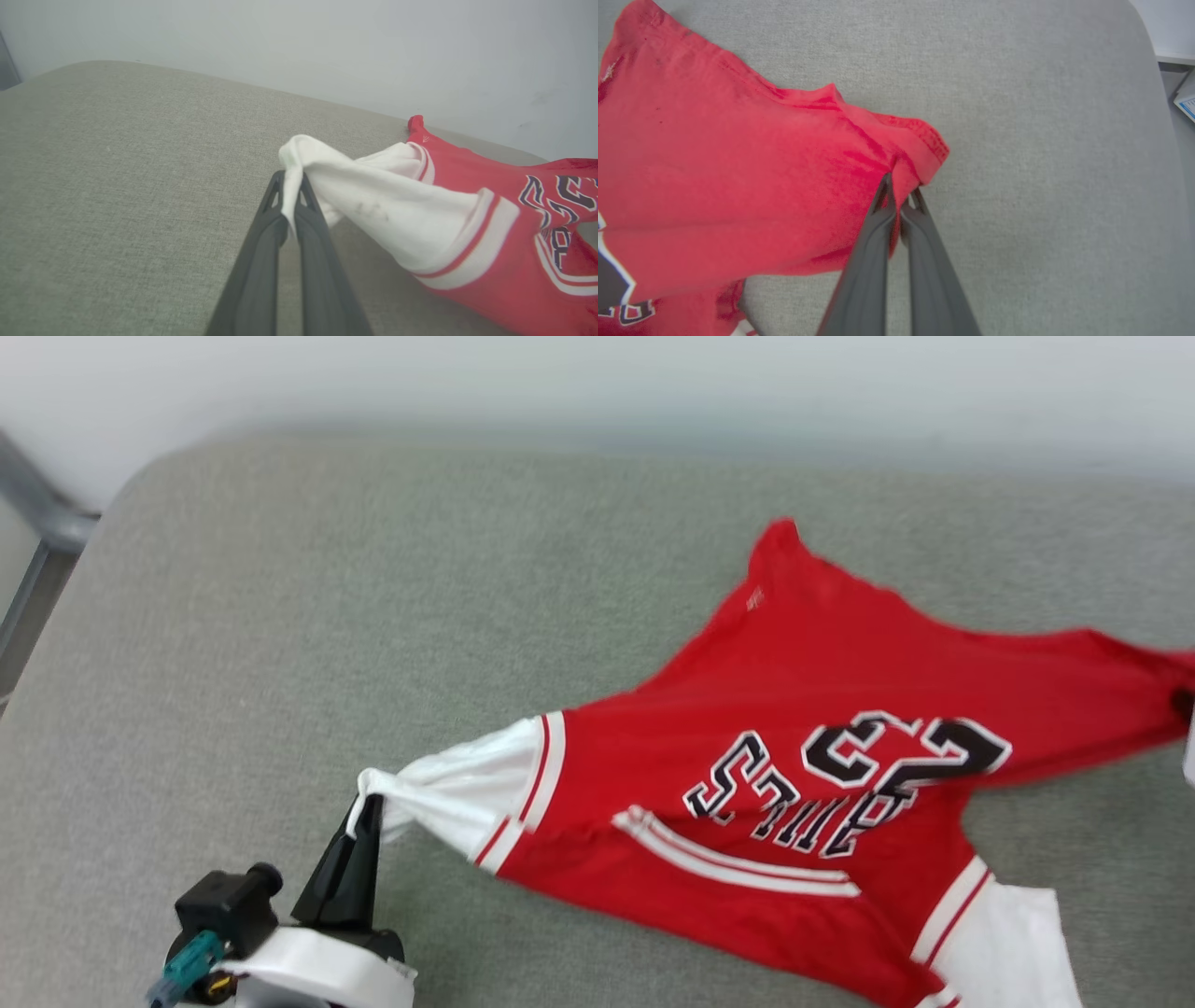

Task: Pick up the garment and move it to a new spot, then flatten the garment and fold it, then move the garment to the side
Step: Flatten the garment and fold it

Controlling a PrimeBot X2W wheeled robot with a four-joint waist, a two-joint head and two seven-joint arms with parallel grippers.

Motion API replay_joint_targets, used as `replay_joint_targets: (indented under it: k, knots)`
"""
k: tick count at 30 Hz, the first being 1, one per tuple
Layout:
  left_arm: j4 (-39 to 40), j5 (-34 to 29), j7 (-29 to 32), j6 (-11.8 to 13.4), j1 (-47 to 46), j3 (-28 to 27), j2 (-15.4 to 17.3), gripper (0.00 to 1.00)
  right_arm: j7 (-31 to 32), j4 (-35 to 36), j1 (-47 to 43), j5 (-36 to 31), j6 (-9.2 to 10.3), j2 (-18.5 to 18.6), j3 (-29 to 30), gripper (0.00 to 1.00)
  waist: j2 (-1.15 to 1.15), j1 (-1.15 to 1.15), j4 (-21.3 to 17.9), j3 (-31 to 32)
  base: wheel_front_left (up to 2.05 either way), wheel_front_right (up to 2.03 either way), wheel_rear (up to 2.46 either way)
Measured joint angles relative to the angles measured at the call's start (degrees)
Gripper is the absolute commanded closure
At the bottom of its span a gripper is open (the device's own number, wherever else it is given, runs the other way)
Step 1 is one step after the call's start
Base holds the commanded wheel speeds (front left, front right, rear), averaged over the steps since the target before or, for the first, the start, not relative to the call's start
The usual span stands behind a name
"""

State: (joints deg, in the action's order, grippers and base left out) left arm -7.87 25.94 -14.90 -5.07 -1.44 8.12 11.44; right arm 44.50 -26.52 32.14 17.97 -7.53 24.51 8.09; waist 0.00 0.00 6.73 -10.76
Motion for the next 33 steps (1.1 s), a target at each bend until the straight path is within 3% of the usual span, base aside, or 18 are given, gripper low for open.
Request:
replay_joint_targets:
  k: [1,9,14,20,22,23,24,33]
  knots:
    - [-0.32,0.63,0.66,0.22,1.43,-0.44,0.38,1.0,-0.02,6.9,-8.71,0.79,0.0,-0.93,4.11,1.0,0.0,0.0,-1.33,2.31,0.0,0.0,0.0]
    - [-1.45,2.15,2.13,0.48,4.3,-1.11,1.21,1.0,1.22,22.23,-29.39,0.88,0.01,-10.82,13.39,1.0,0.0,0.0,-4.92,5.97,0.0,0.0,0.0]
    - [-2.78,3.04,2.65,0.56,5.41,-1.18,1.36,1.0,0.8,26.87,-39.27,0.22,0.0,-18.42,16.22,1.0,0.0,0.0,-6.22,7.25,0.0,0.0,0.0]
    - [-3.69,3.57,3.41,0.63,6.4,-1.05,1.53,1.0,-1.92,25.48,-46.74,1.48,0.01,-21.35,16.42,1.0,0.0,0.0,-6.78,8.56,0.0,0.0,0.0]
    - [-4.13,3.58,3.7,0.63,6.48,-0.9,1.79,1.0,-4.59,22.28,-47.45,5.34,0.02,-21.42,15.45,0.84,0.0,0.0,-6.8,8.89,0.0,0.0,0.0]
    - [-4.24,3.61,3.75,0.63,6.48,-0.79,1.8,1.0,-6.22,20.87,-47.84,6.04,0.02,-21.46,14.7,0.61,0.0,0.0,-6.77,9.03,0.0,0.0,0.0]
    - [-4.28,3.65,3.82,0.63,6.48,-0.7,1.79,1.0,-8.21,19.61,-47.96,7.44,0.01,-21.61,14.12,0.0,0.0,0.0,-6.75,9.14,0.0,0.0,0.0]
    - [-4.47,4.08,4.41,0.62,6.5,0.34,1.7,1.0,-28.62,16.35,-44.87,8.65,0.02,-21.64,12.99,0.0,0.0,0.0,-6.51,10.05,0.0,0.0,0.0]
